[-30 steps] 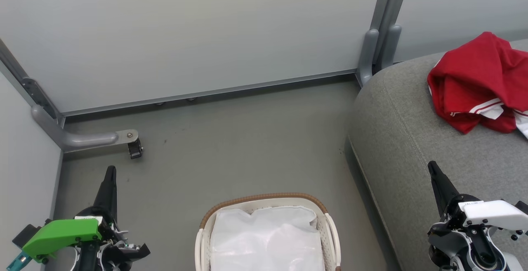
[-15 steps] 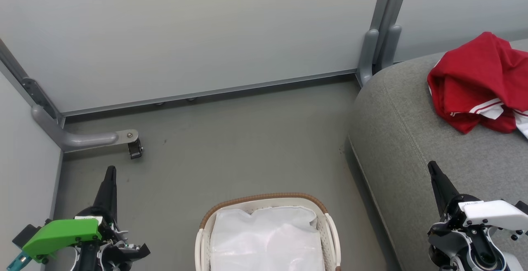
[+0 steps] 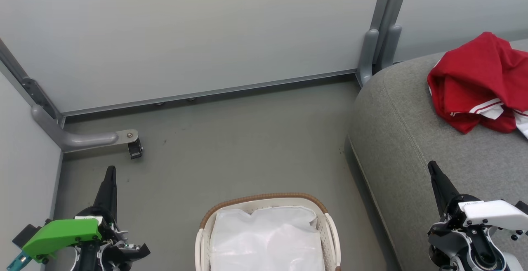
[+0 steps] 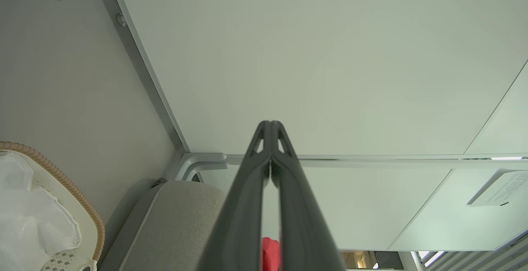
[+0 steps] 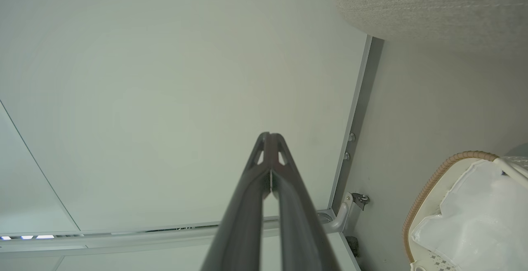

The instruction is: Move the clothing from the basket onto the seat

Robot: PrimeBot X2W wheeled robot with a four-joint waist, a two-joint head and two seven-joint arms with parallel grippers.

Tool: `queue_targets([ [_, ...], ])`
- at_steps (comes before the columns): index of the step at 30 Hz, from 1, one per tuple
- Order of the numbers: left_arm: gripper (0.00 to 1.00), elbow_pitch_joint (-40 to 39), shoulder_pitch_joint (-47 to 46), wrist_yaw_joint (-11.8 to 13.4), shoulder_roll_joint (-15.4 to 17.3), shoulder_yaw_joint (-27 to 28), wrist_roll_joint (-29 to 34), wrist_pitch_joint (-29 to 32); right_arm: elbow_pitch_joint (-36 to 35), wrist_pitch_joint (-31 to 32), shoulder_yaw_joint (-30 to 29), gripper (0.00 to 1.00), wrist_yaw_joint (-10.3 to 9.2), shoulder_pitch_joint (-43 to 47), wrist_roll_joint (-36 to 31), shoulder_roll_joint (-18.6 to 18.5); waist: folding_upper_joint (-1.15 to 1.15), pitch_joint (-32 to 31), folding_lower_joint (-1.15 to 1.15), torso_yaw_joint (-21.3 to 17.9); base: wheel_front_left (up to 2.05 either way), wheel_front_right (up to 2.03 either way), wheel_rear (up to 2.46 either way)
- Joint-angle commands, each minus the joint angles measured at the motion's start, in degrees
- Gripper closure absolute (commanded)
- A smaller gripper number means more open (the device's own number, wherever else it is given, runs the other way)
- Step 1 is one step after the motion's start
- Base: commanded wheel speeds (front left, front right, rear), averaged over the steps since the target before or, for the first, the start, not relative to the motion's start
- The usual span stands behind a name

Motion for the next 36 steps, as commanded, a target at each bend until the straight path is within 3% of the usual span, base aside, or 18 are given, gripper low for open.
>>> queue_targets([
  [1, 1.00, -0.1, -0.6, -0.2, 0.3, 0.1, -0.2, 0.2, -0.2, 0.1, -0.1, 1.00, 0.00, -0.5, 0.2, -0.3, 0.00, 0.0, 0.00, 0.0, 0.00, 0.00, 0.00],
  [36, 1.00, -0.1, -0.6, -0.3, 0.3, 0.1, -0.2, 0.2, -0.2, 0.1, -0.1, 1.00, 0.00, -0.5, 0.2, -0.3, 0.00, 0.0, 0.00, 0.0, 0.00, 0.00, 0.00],
])
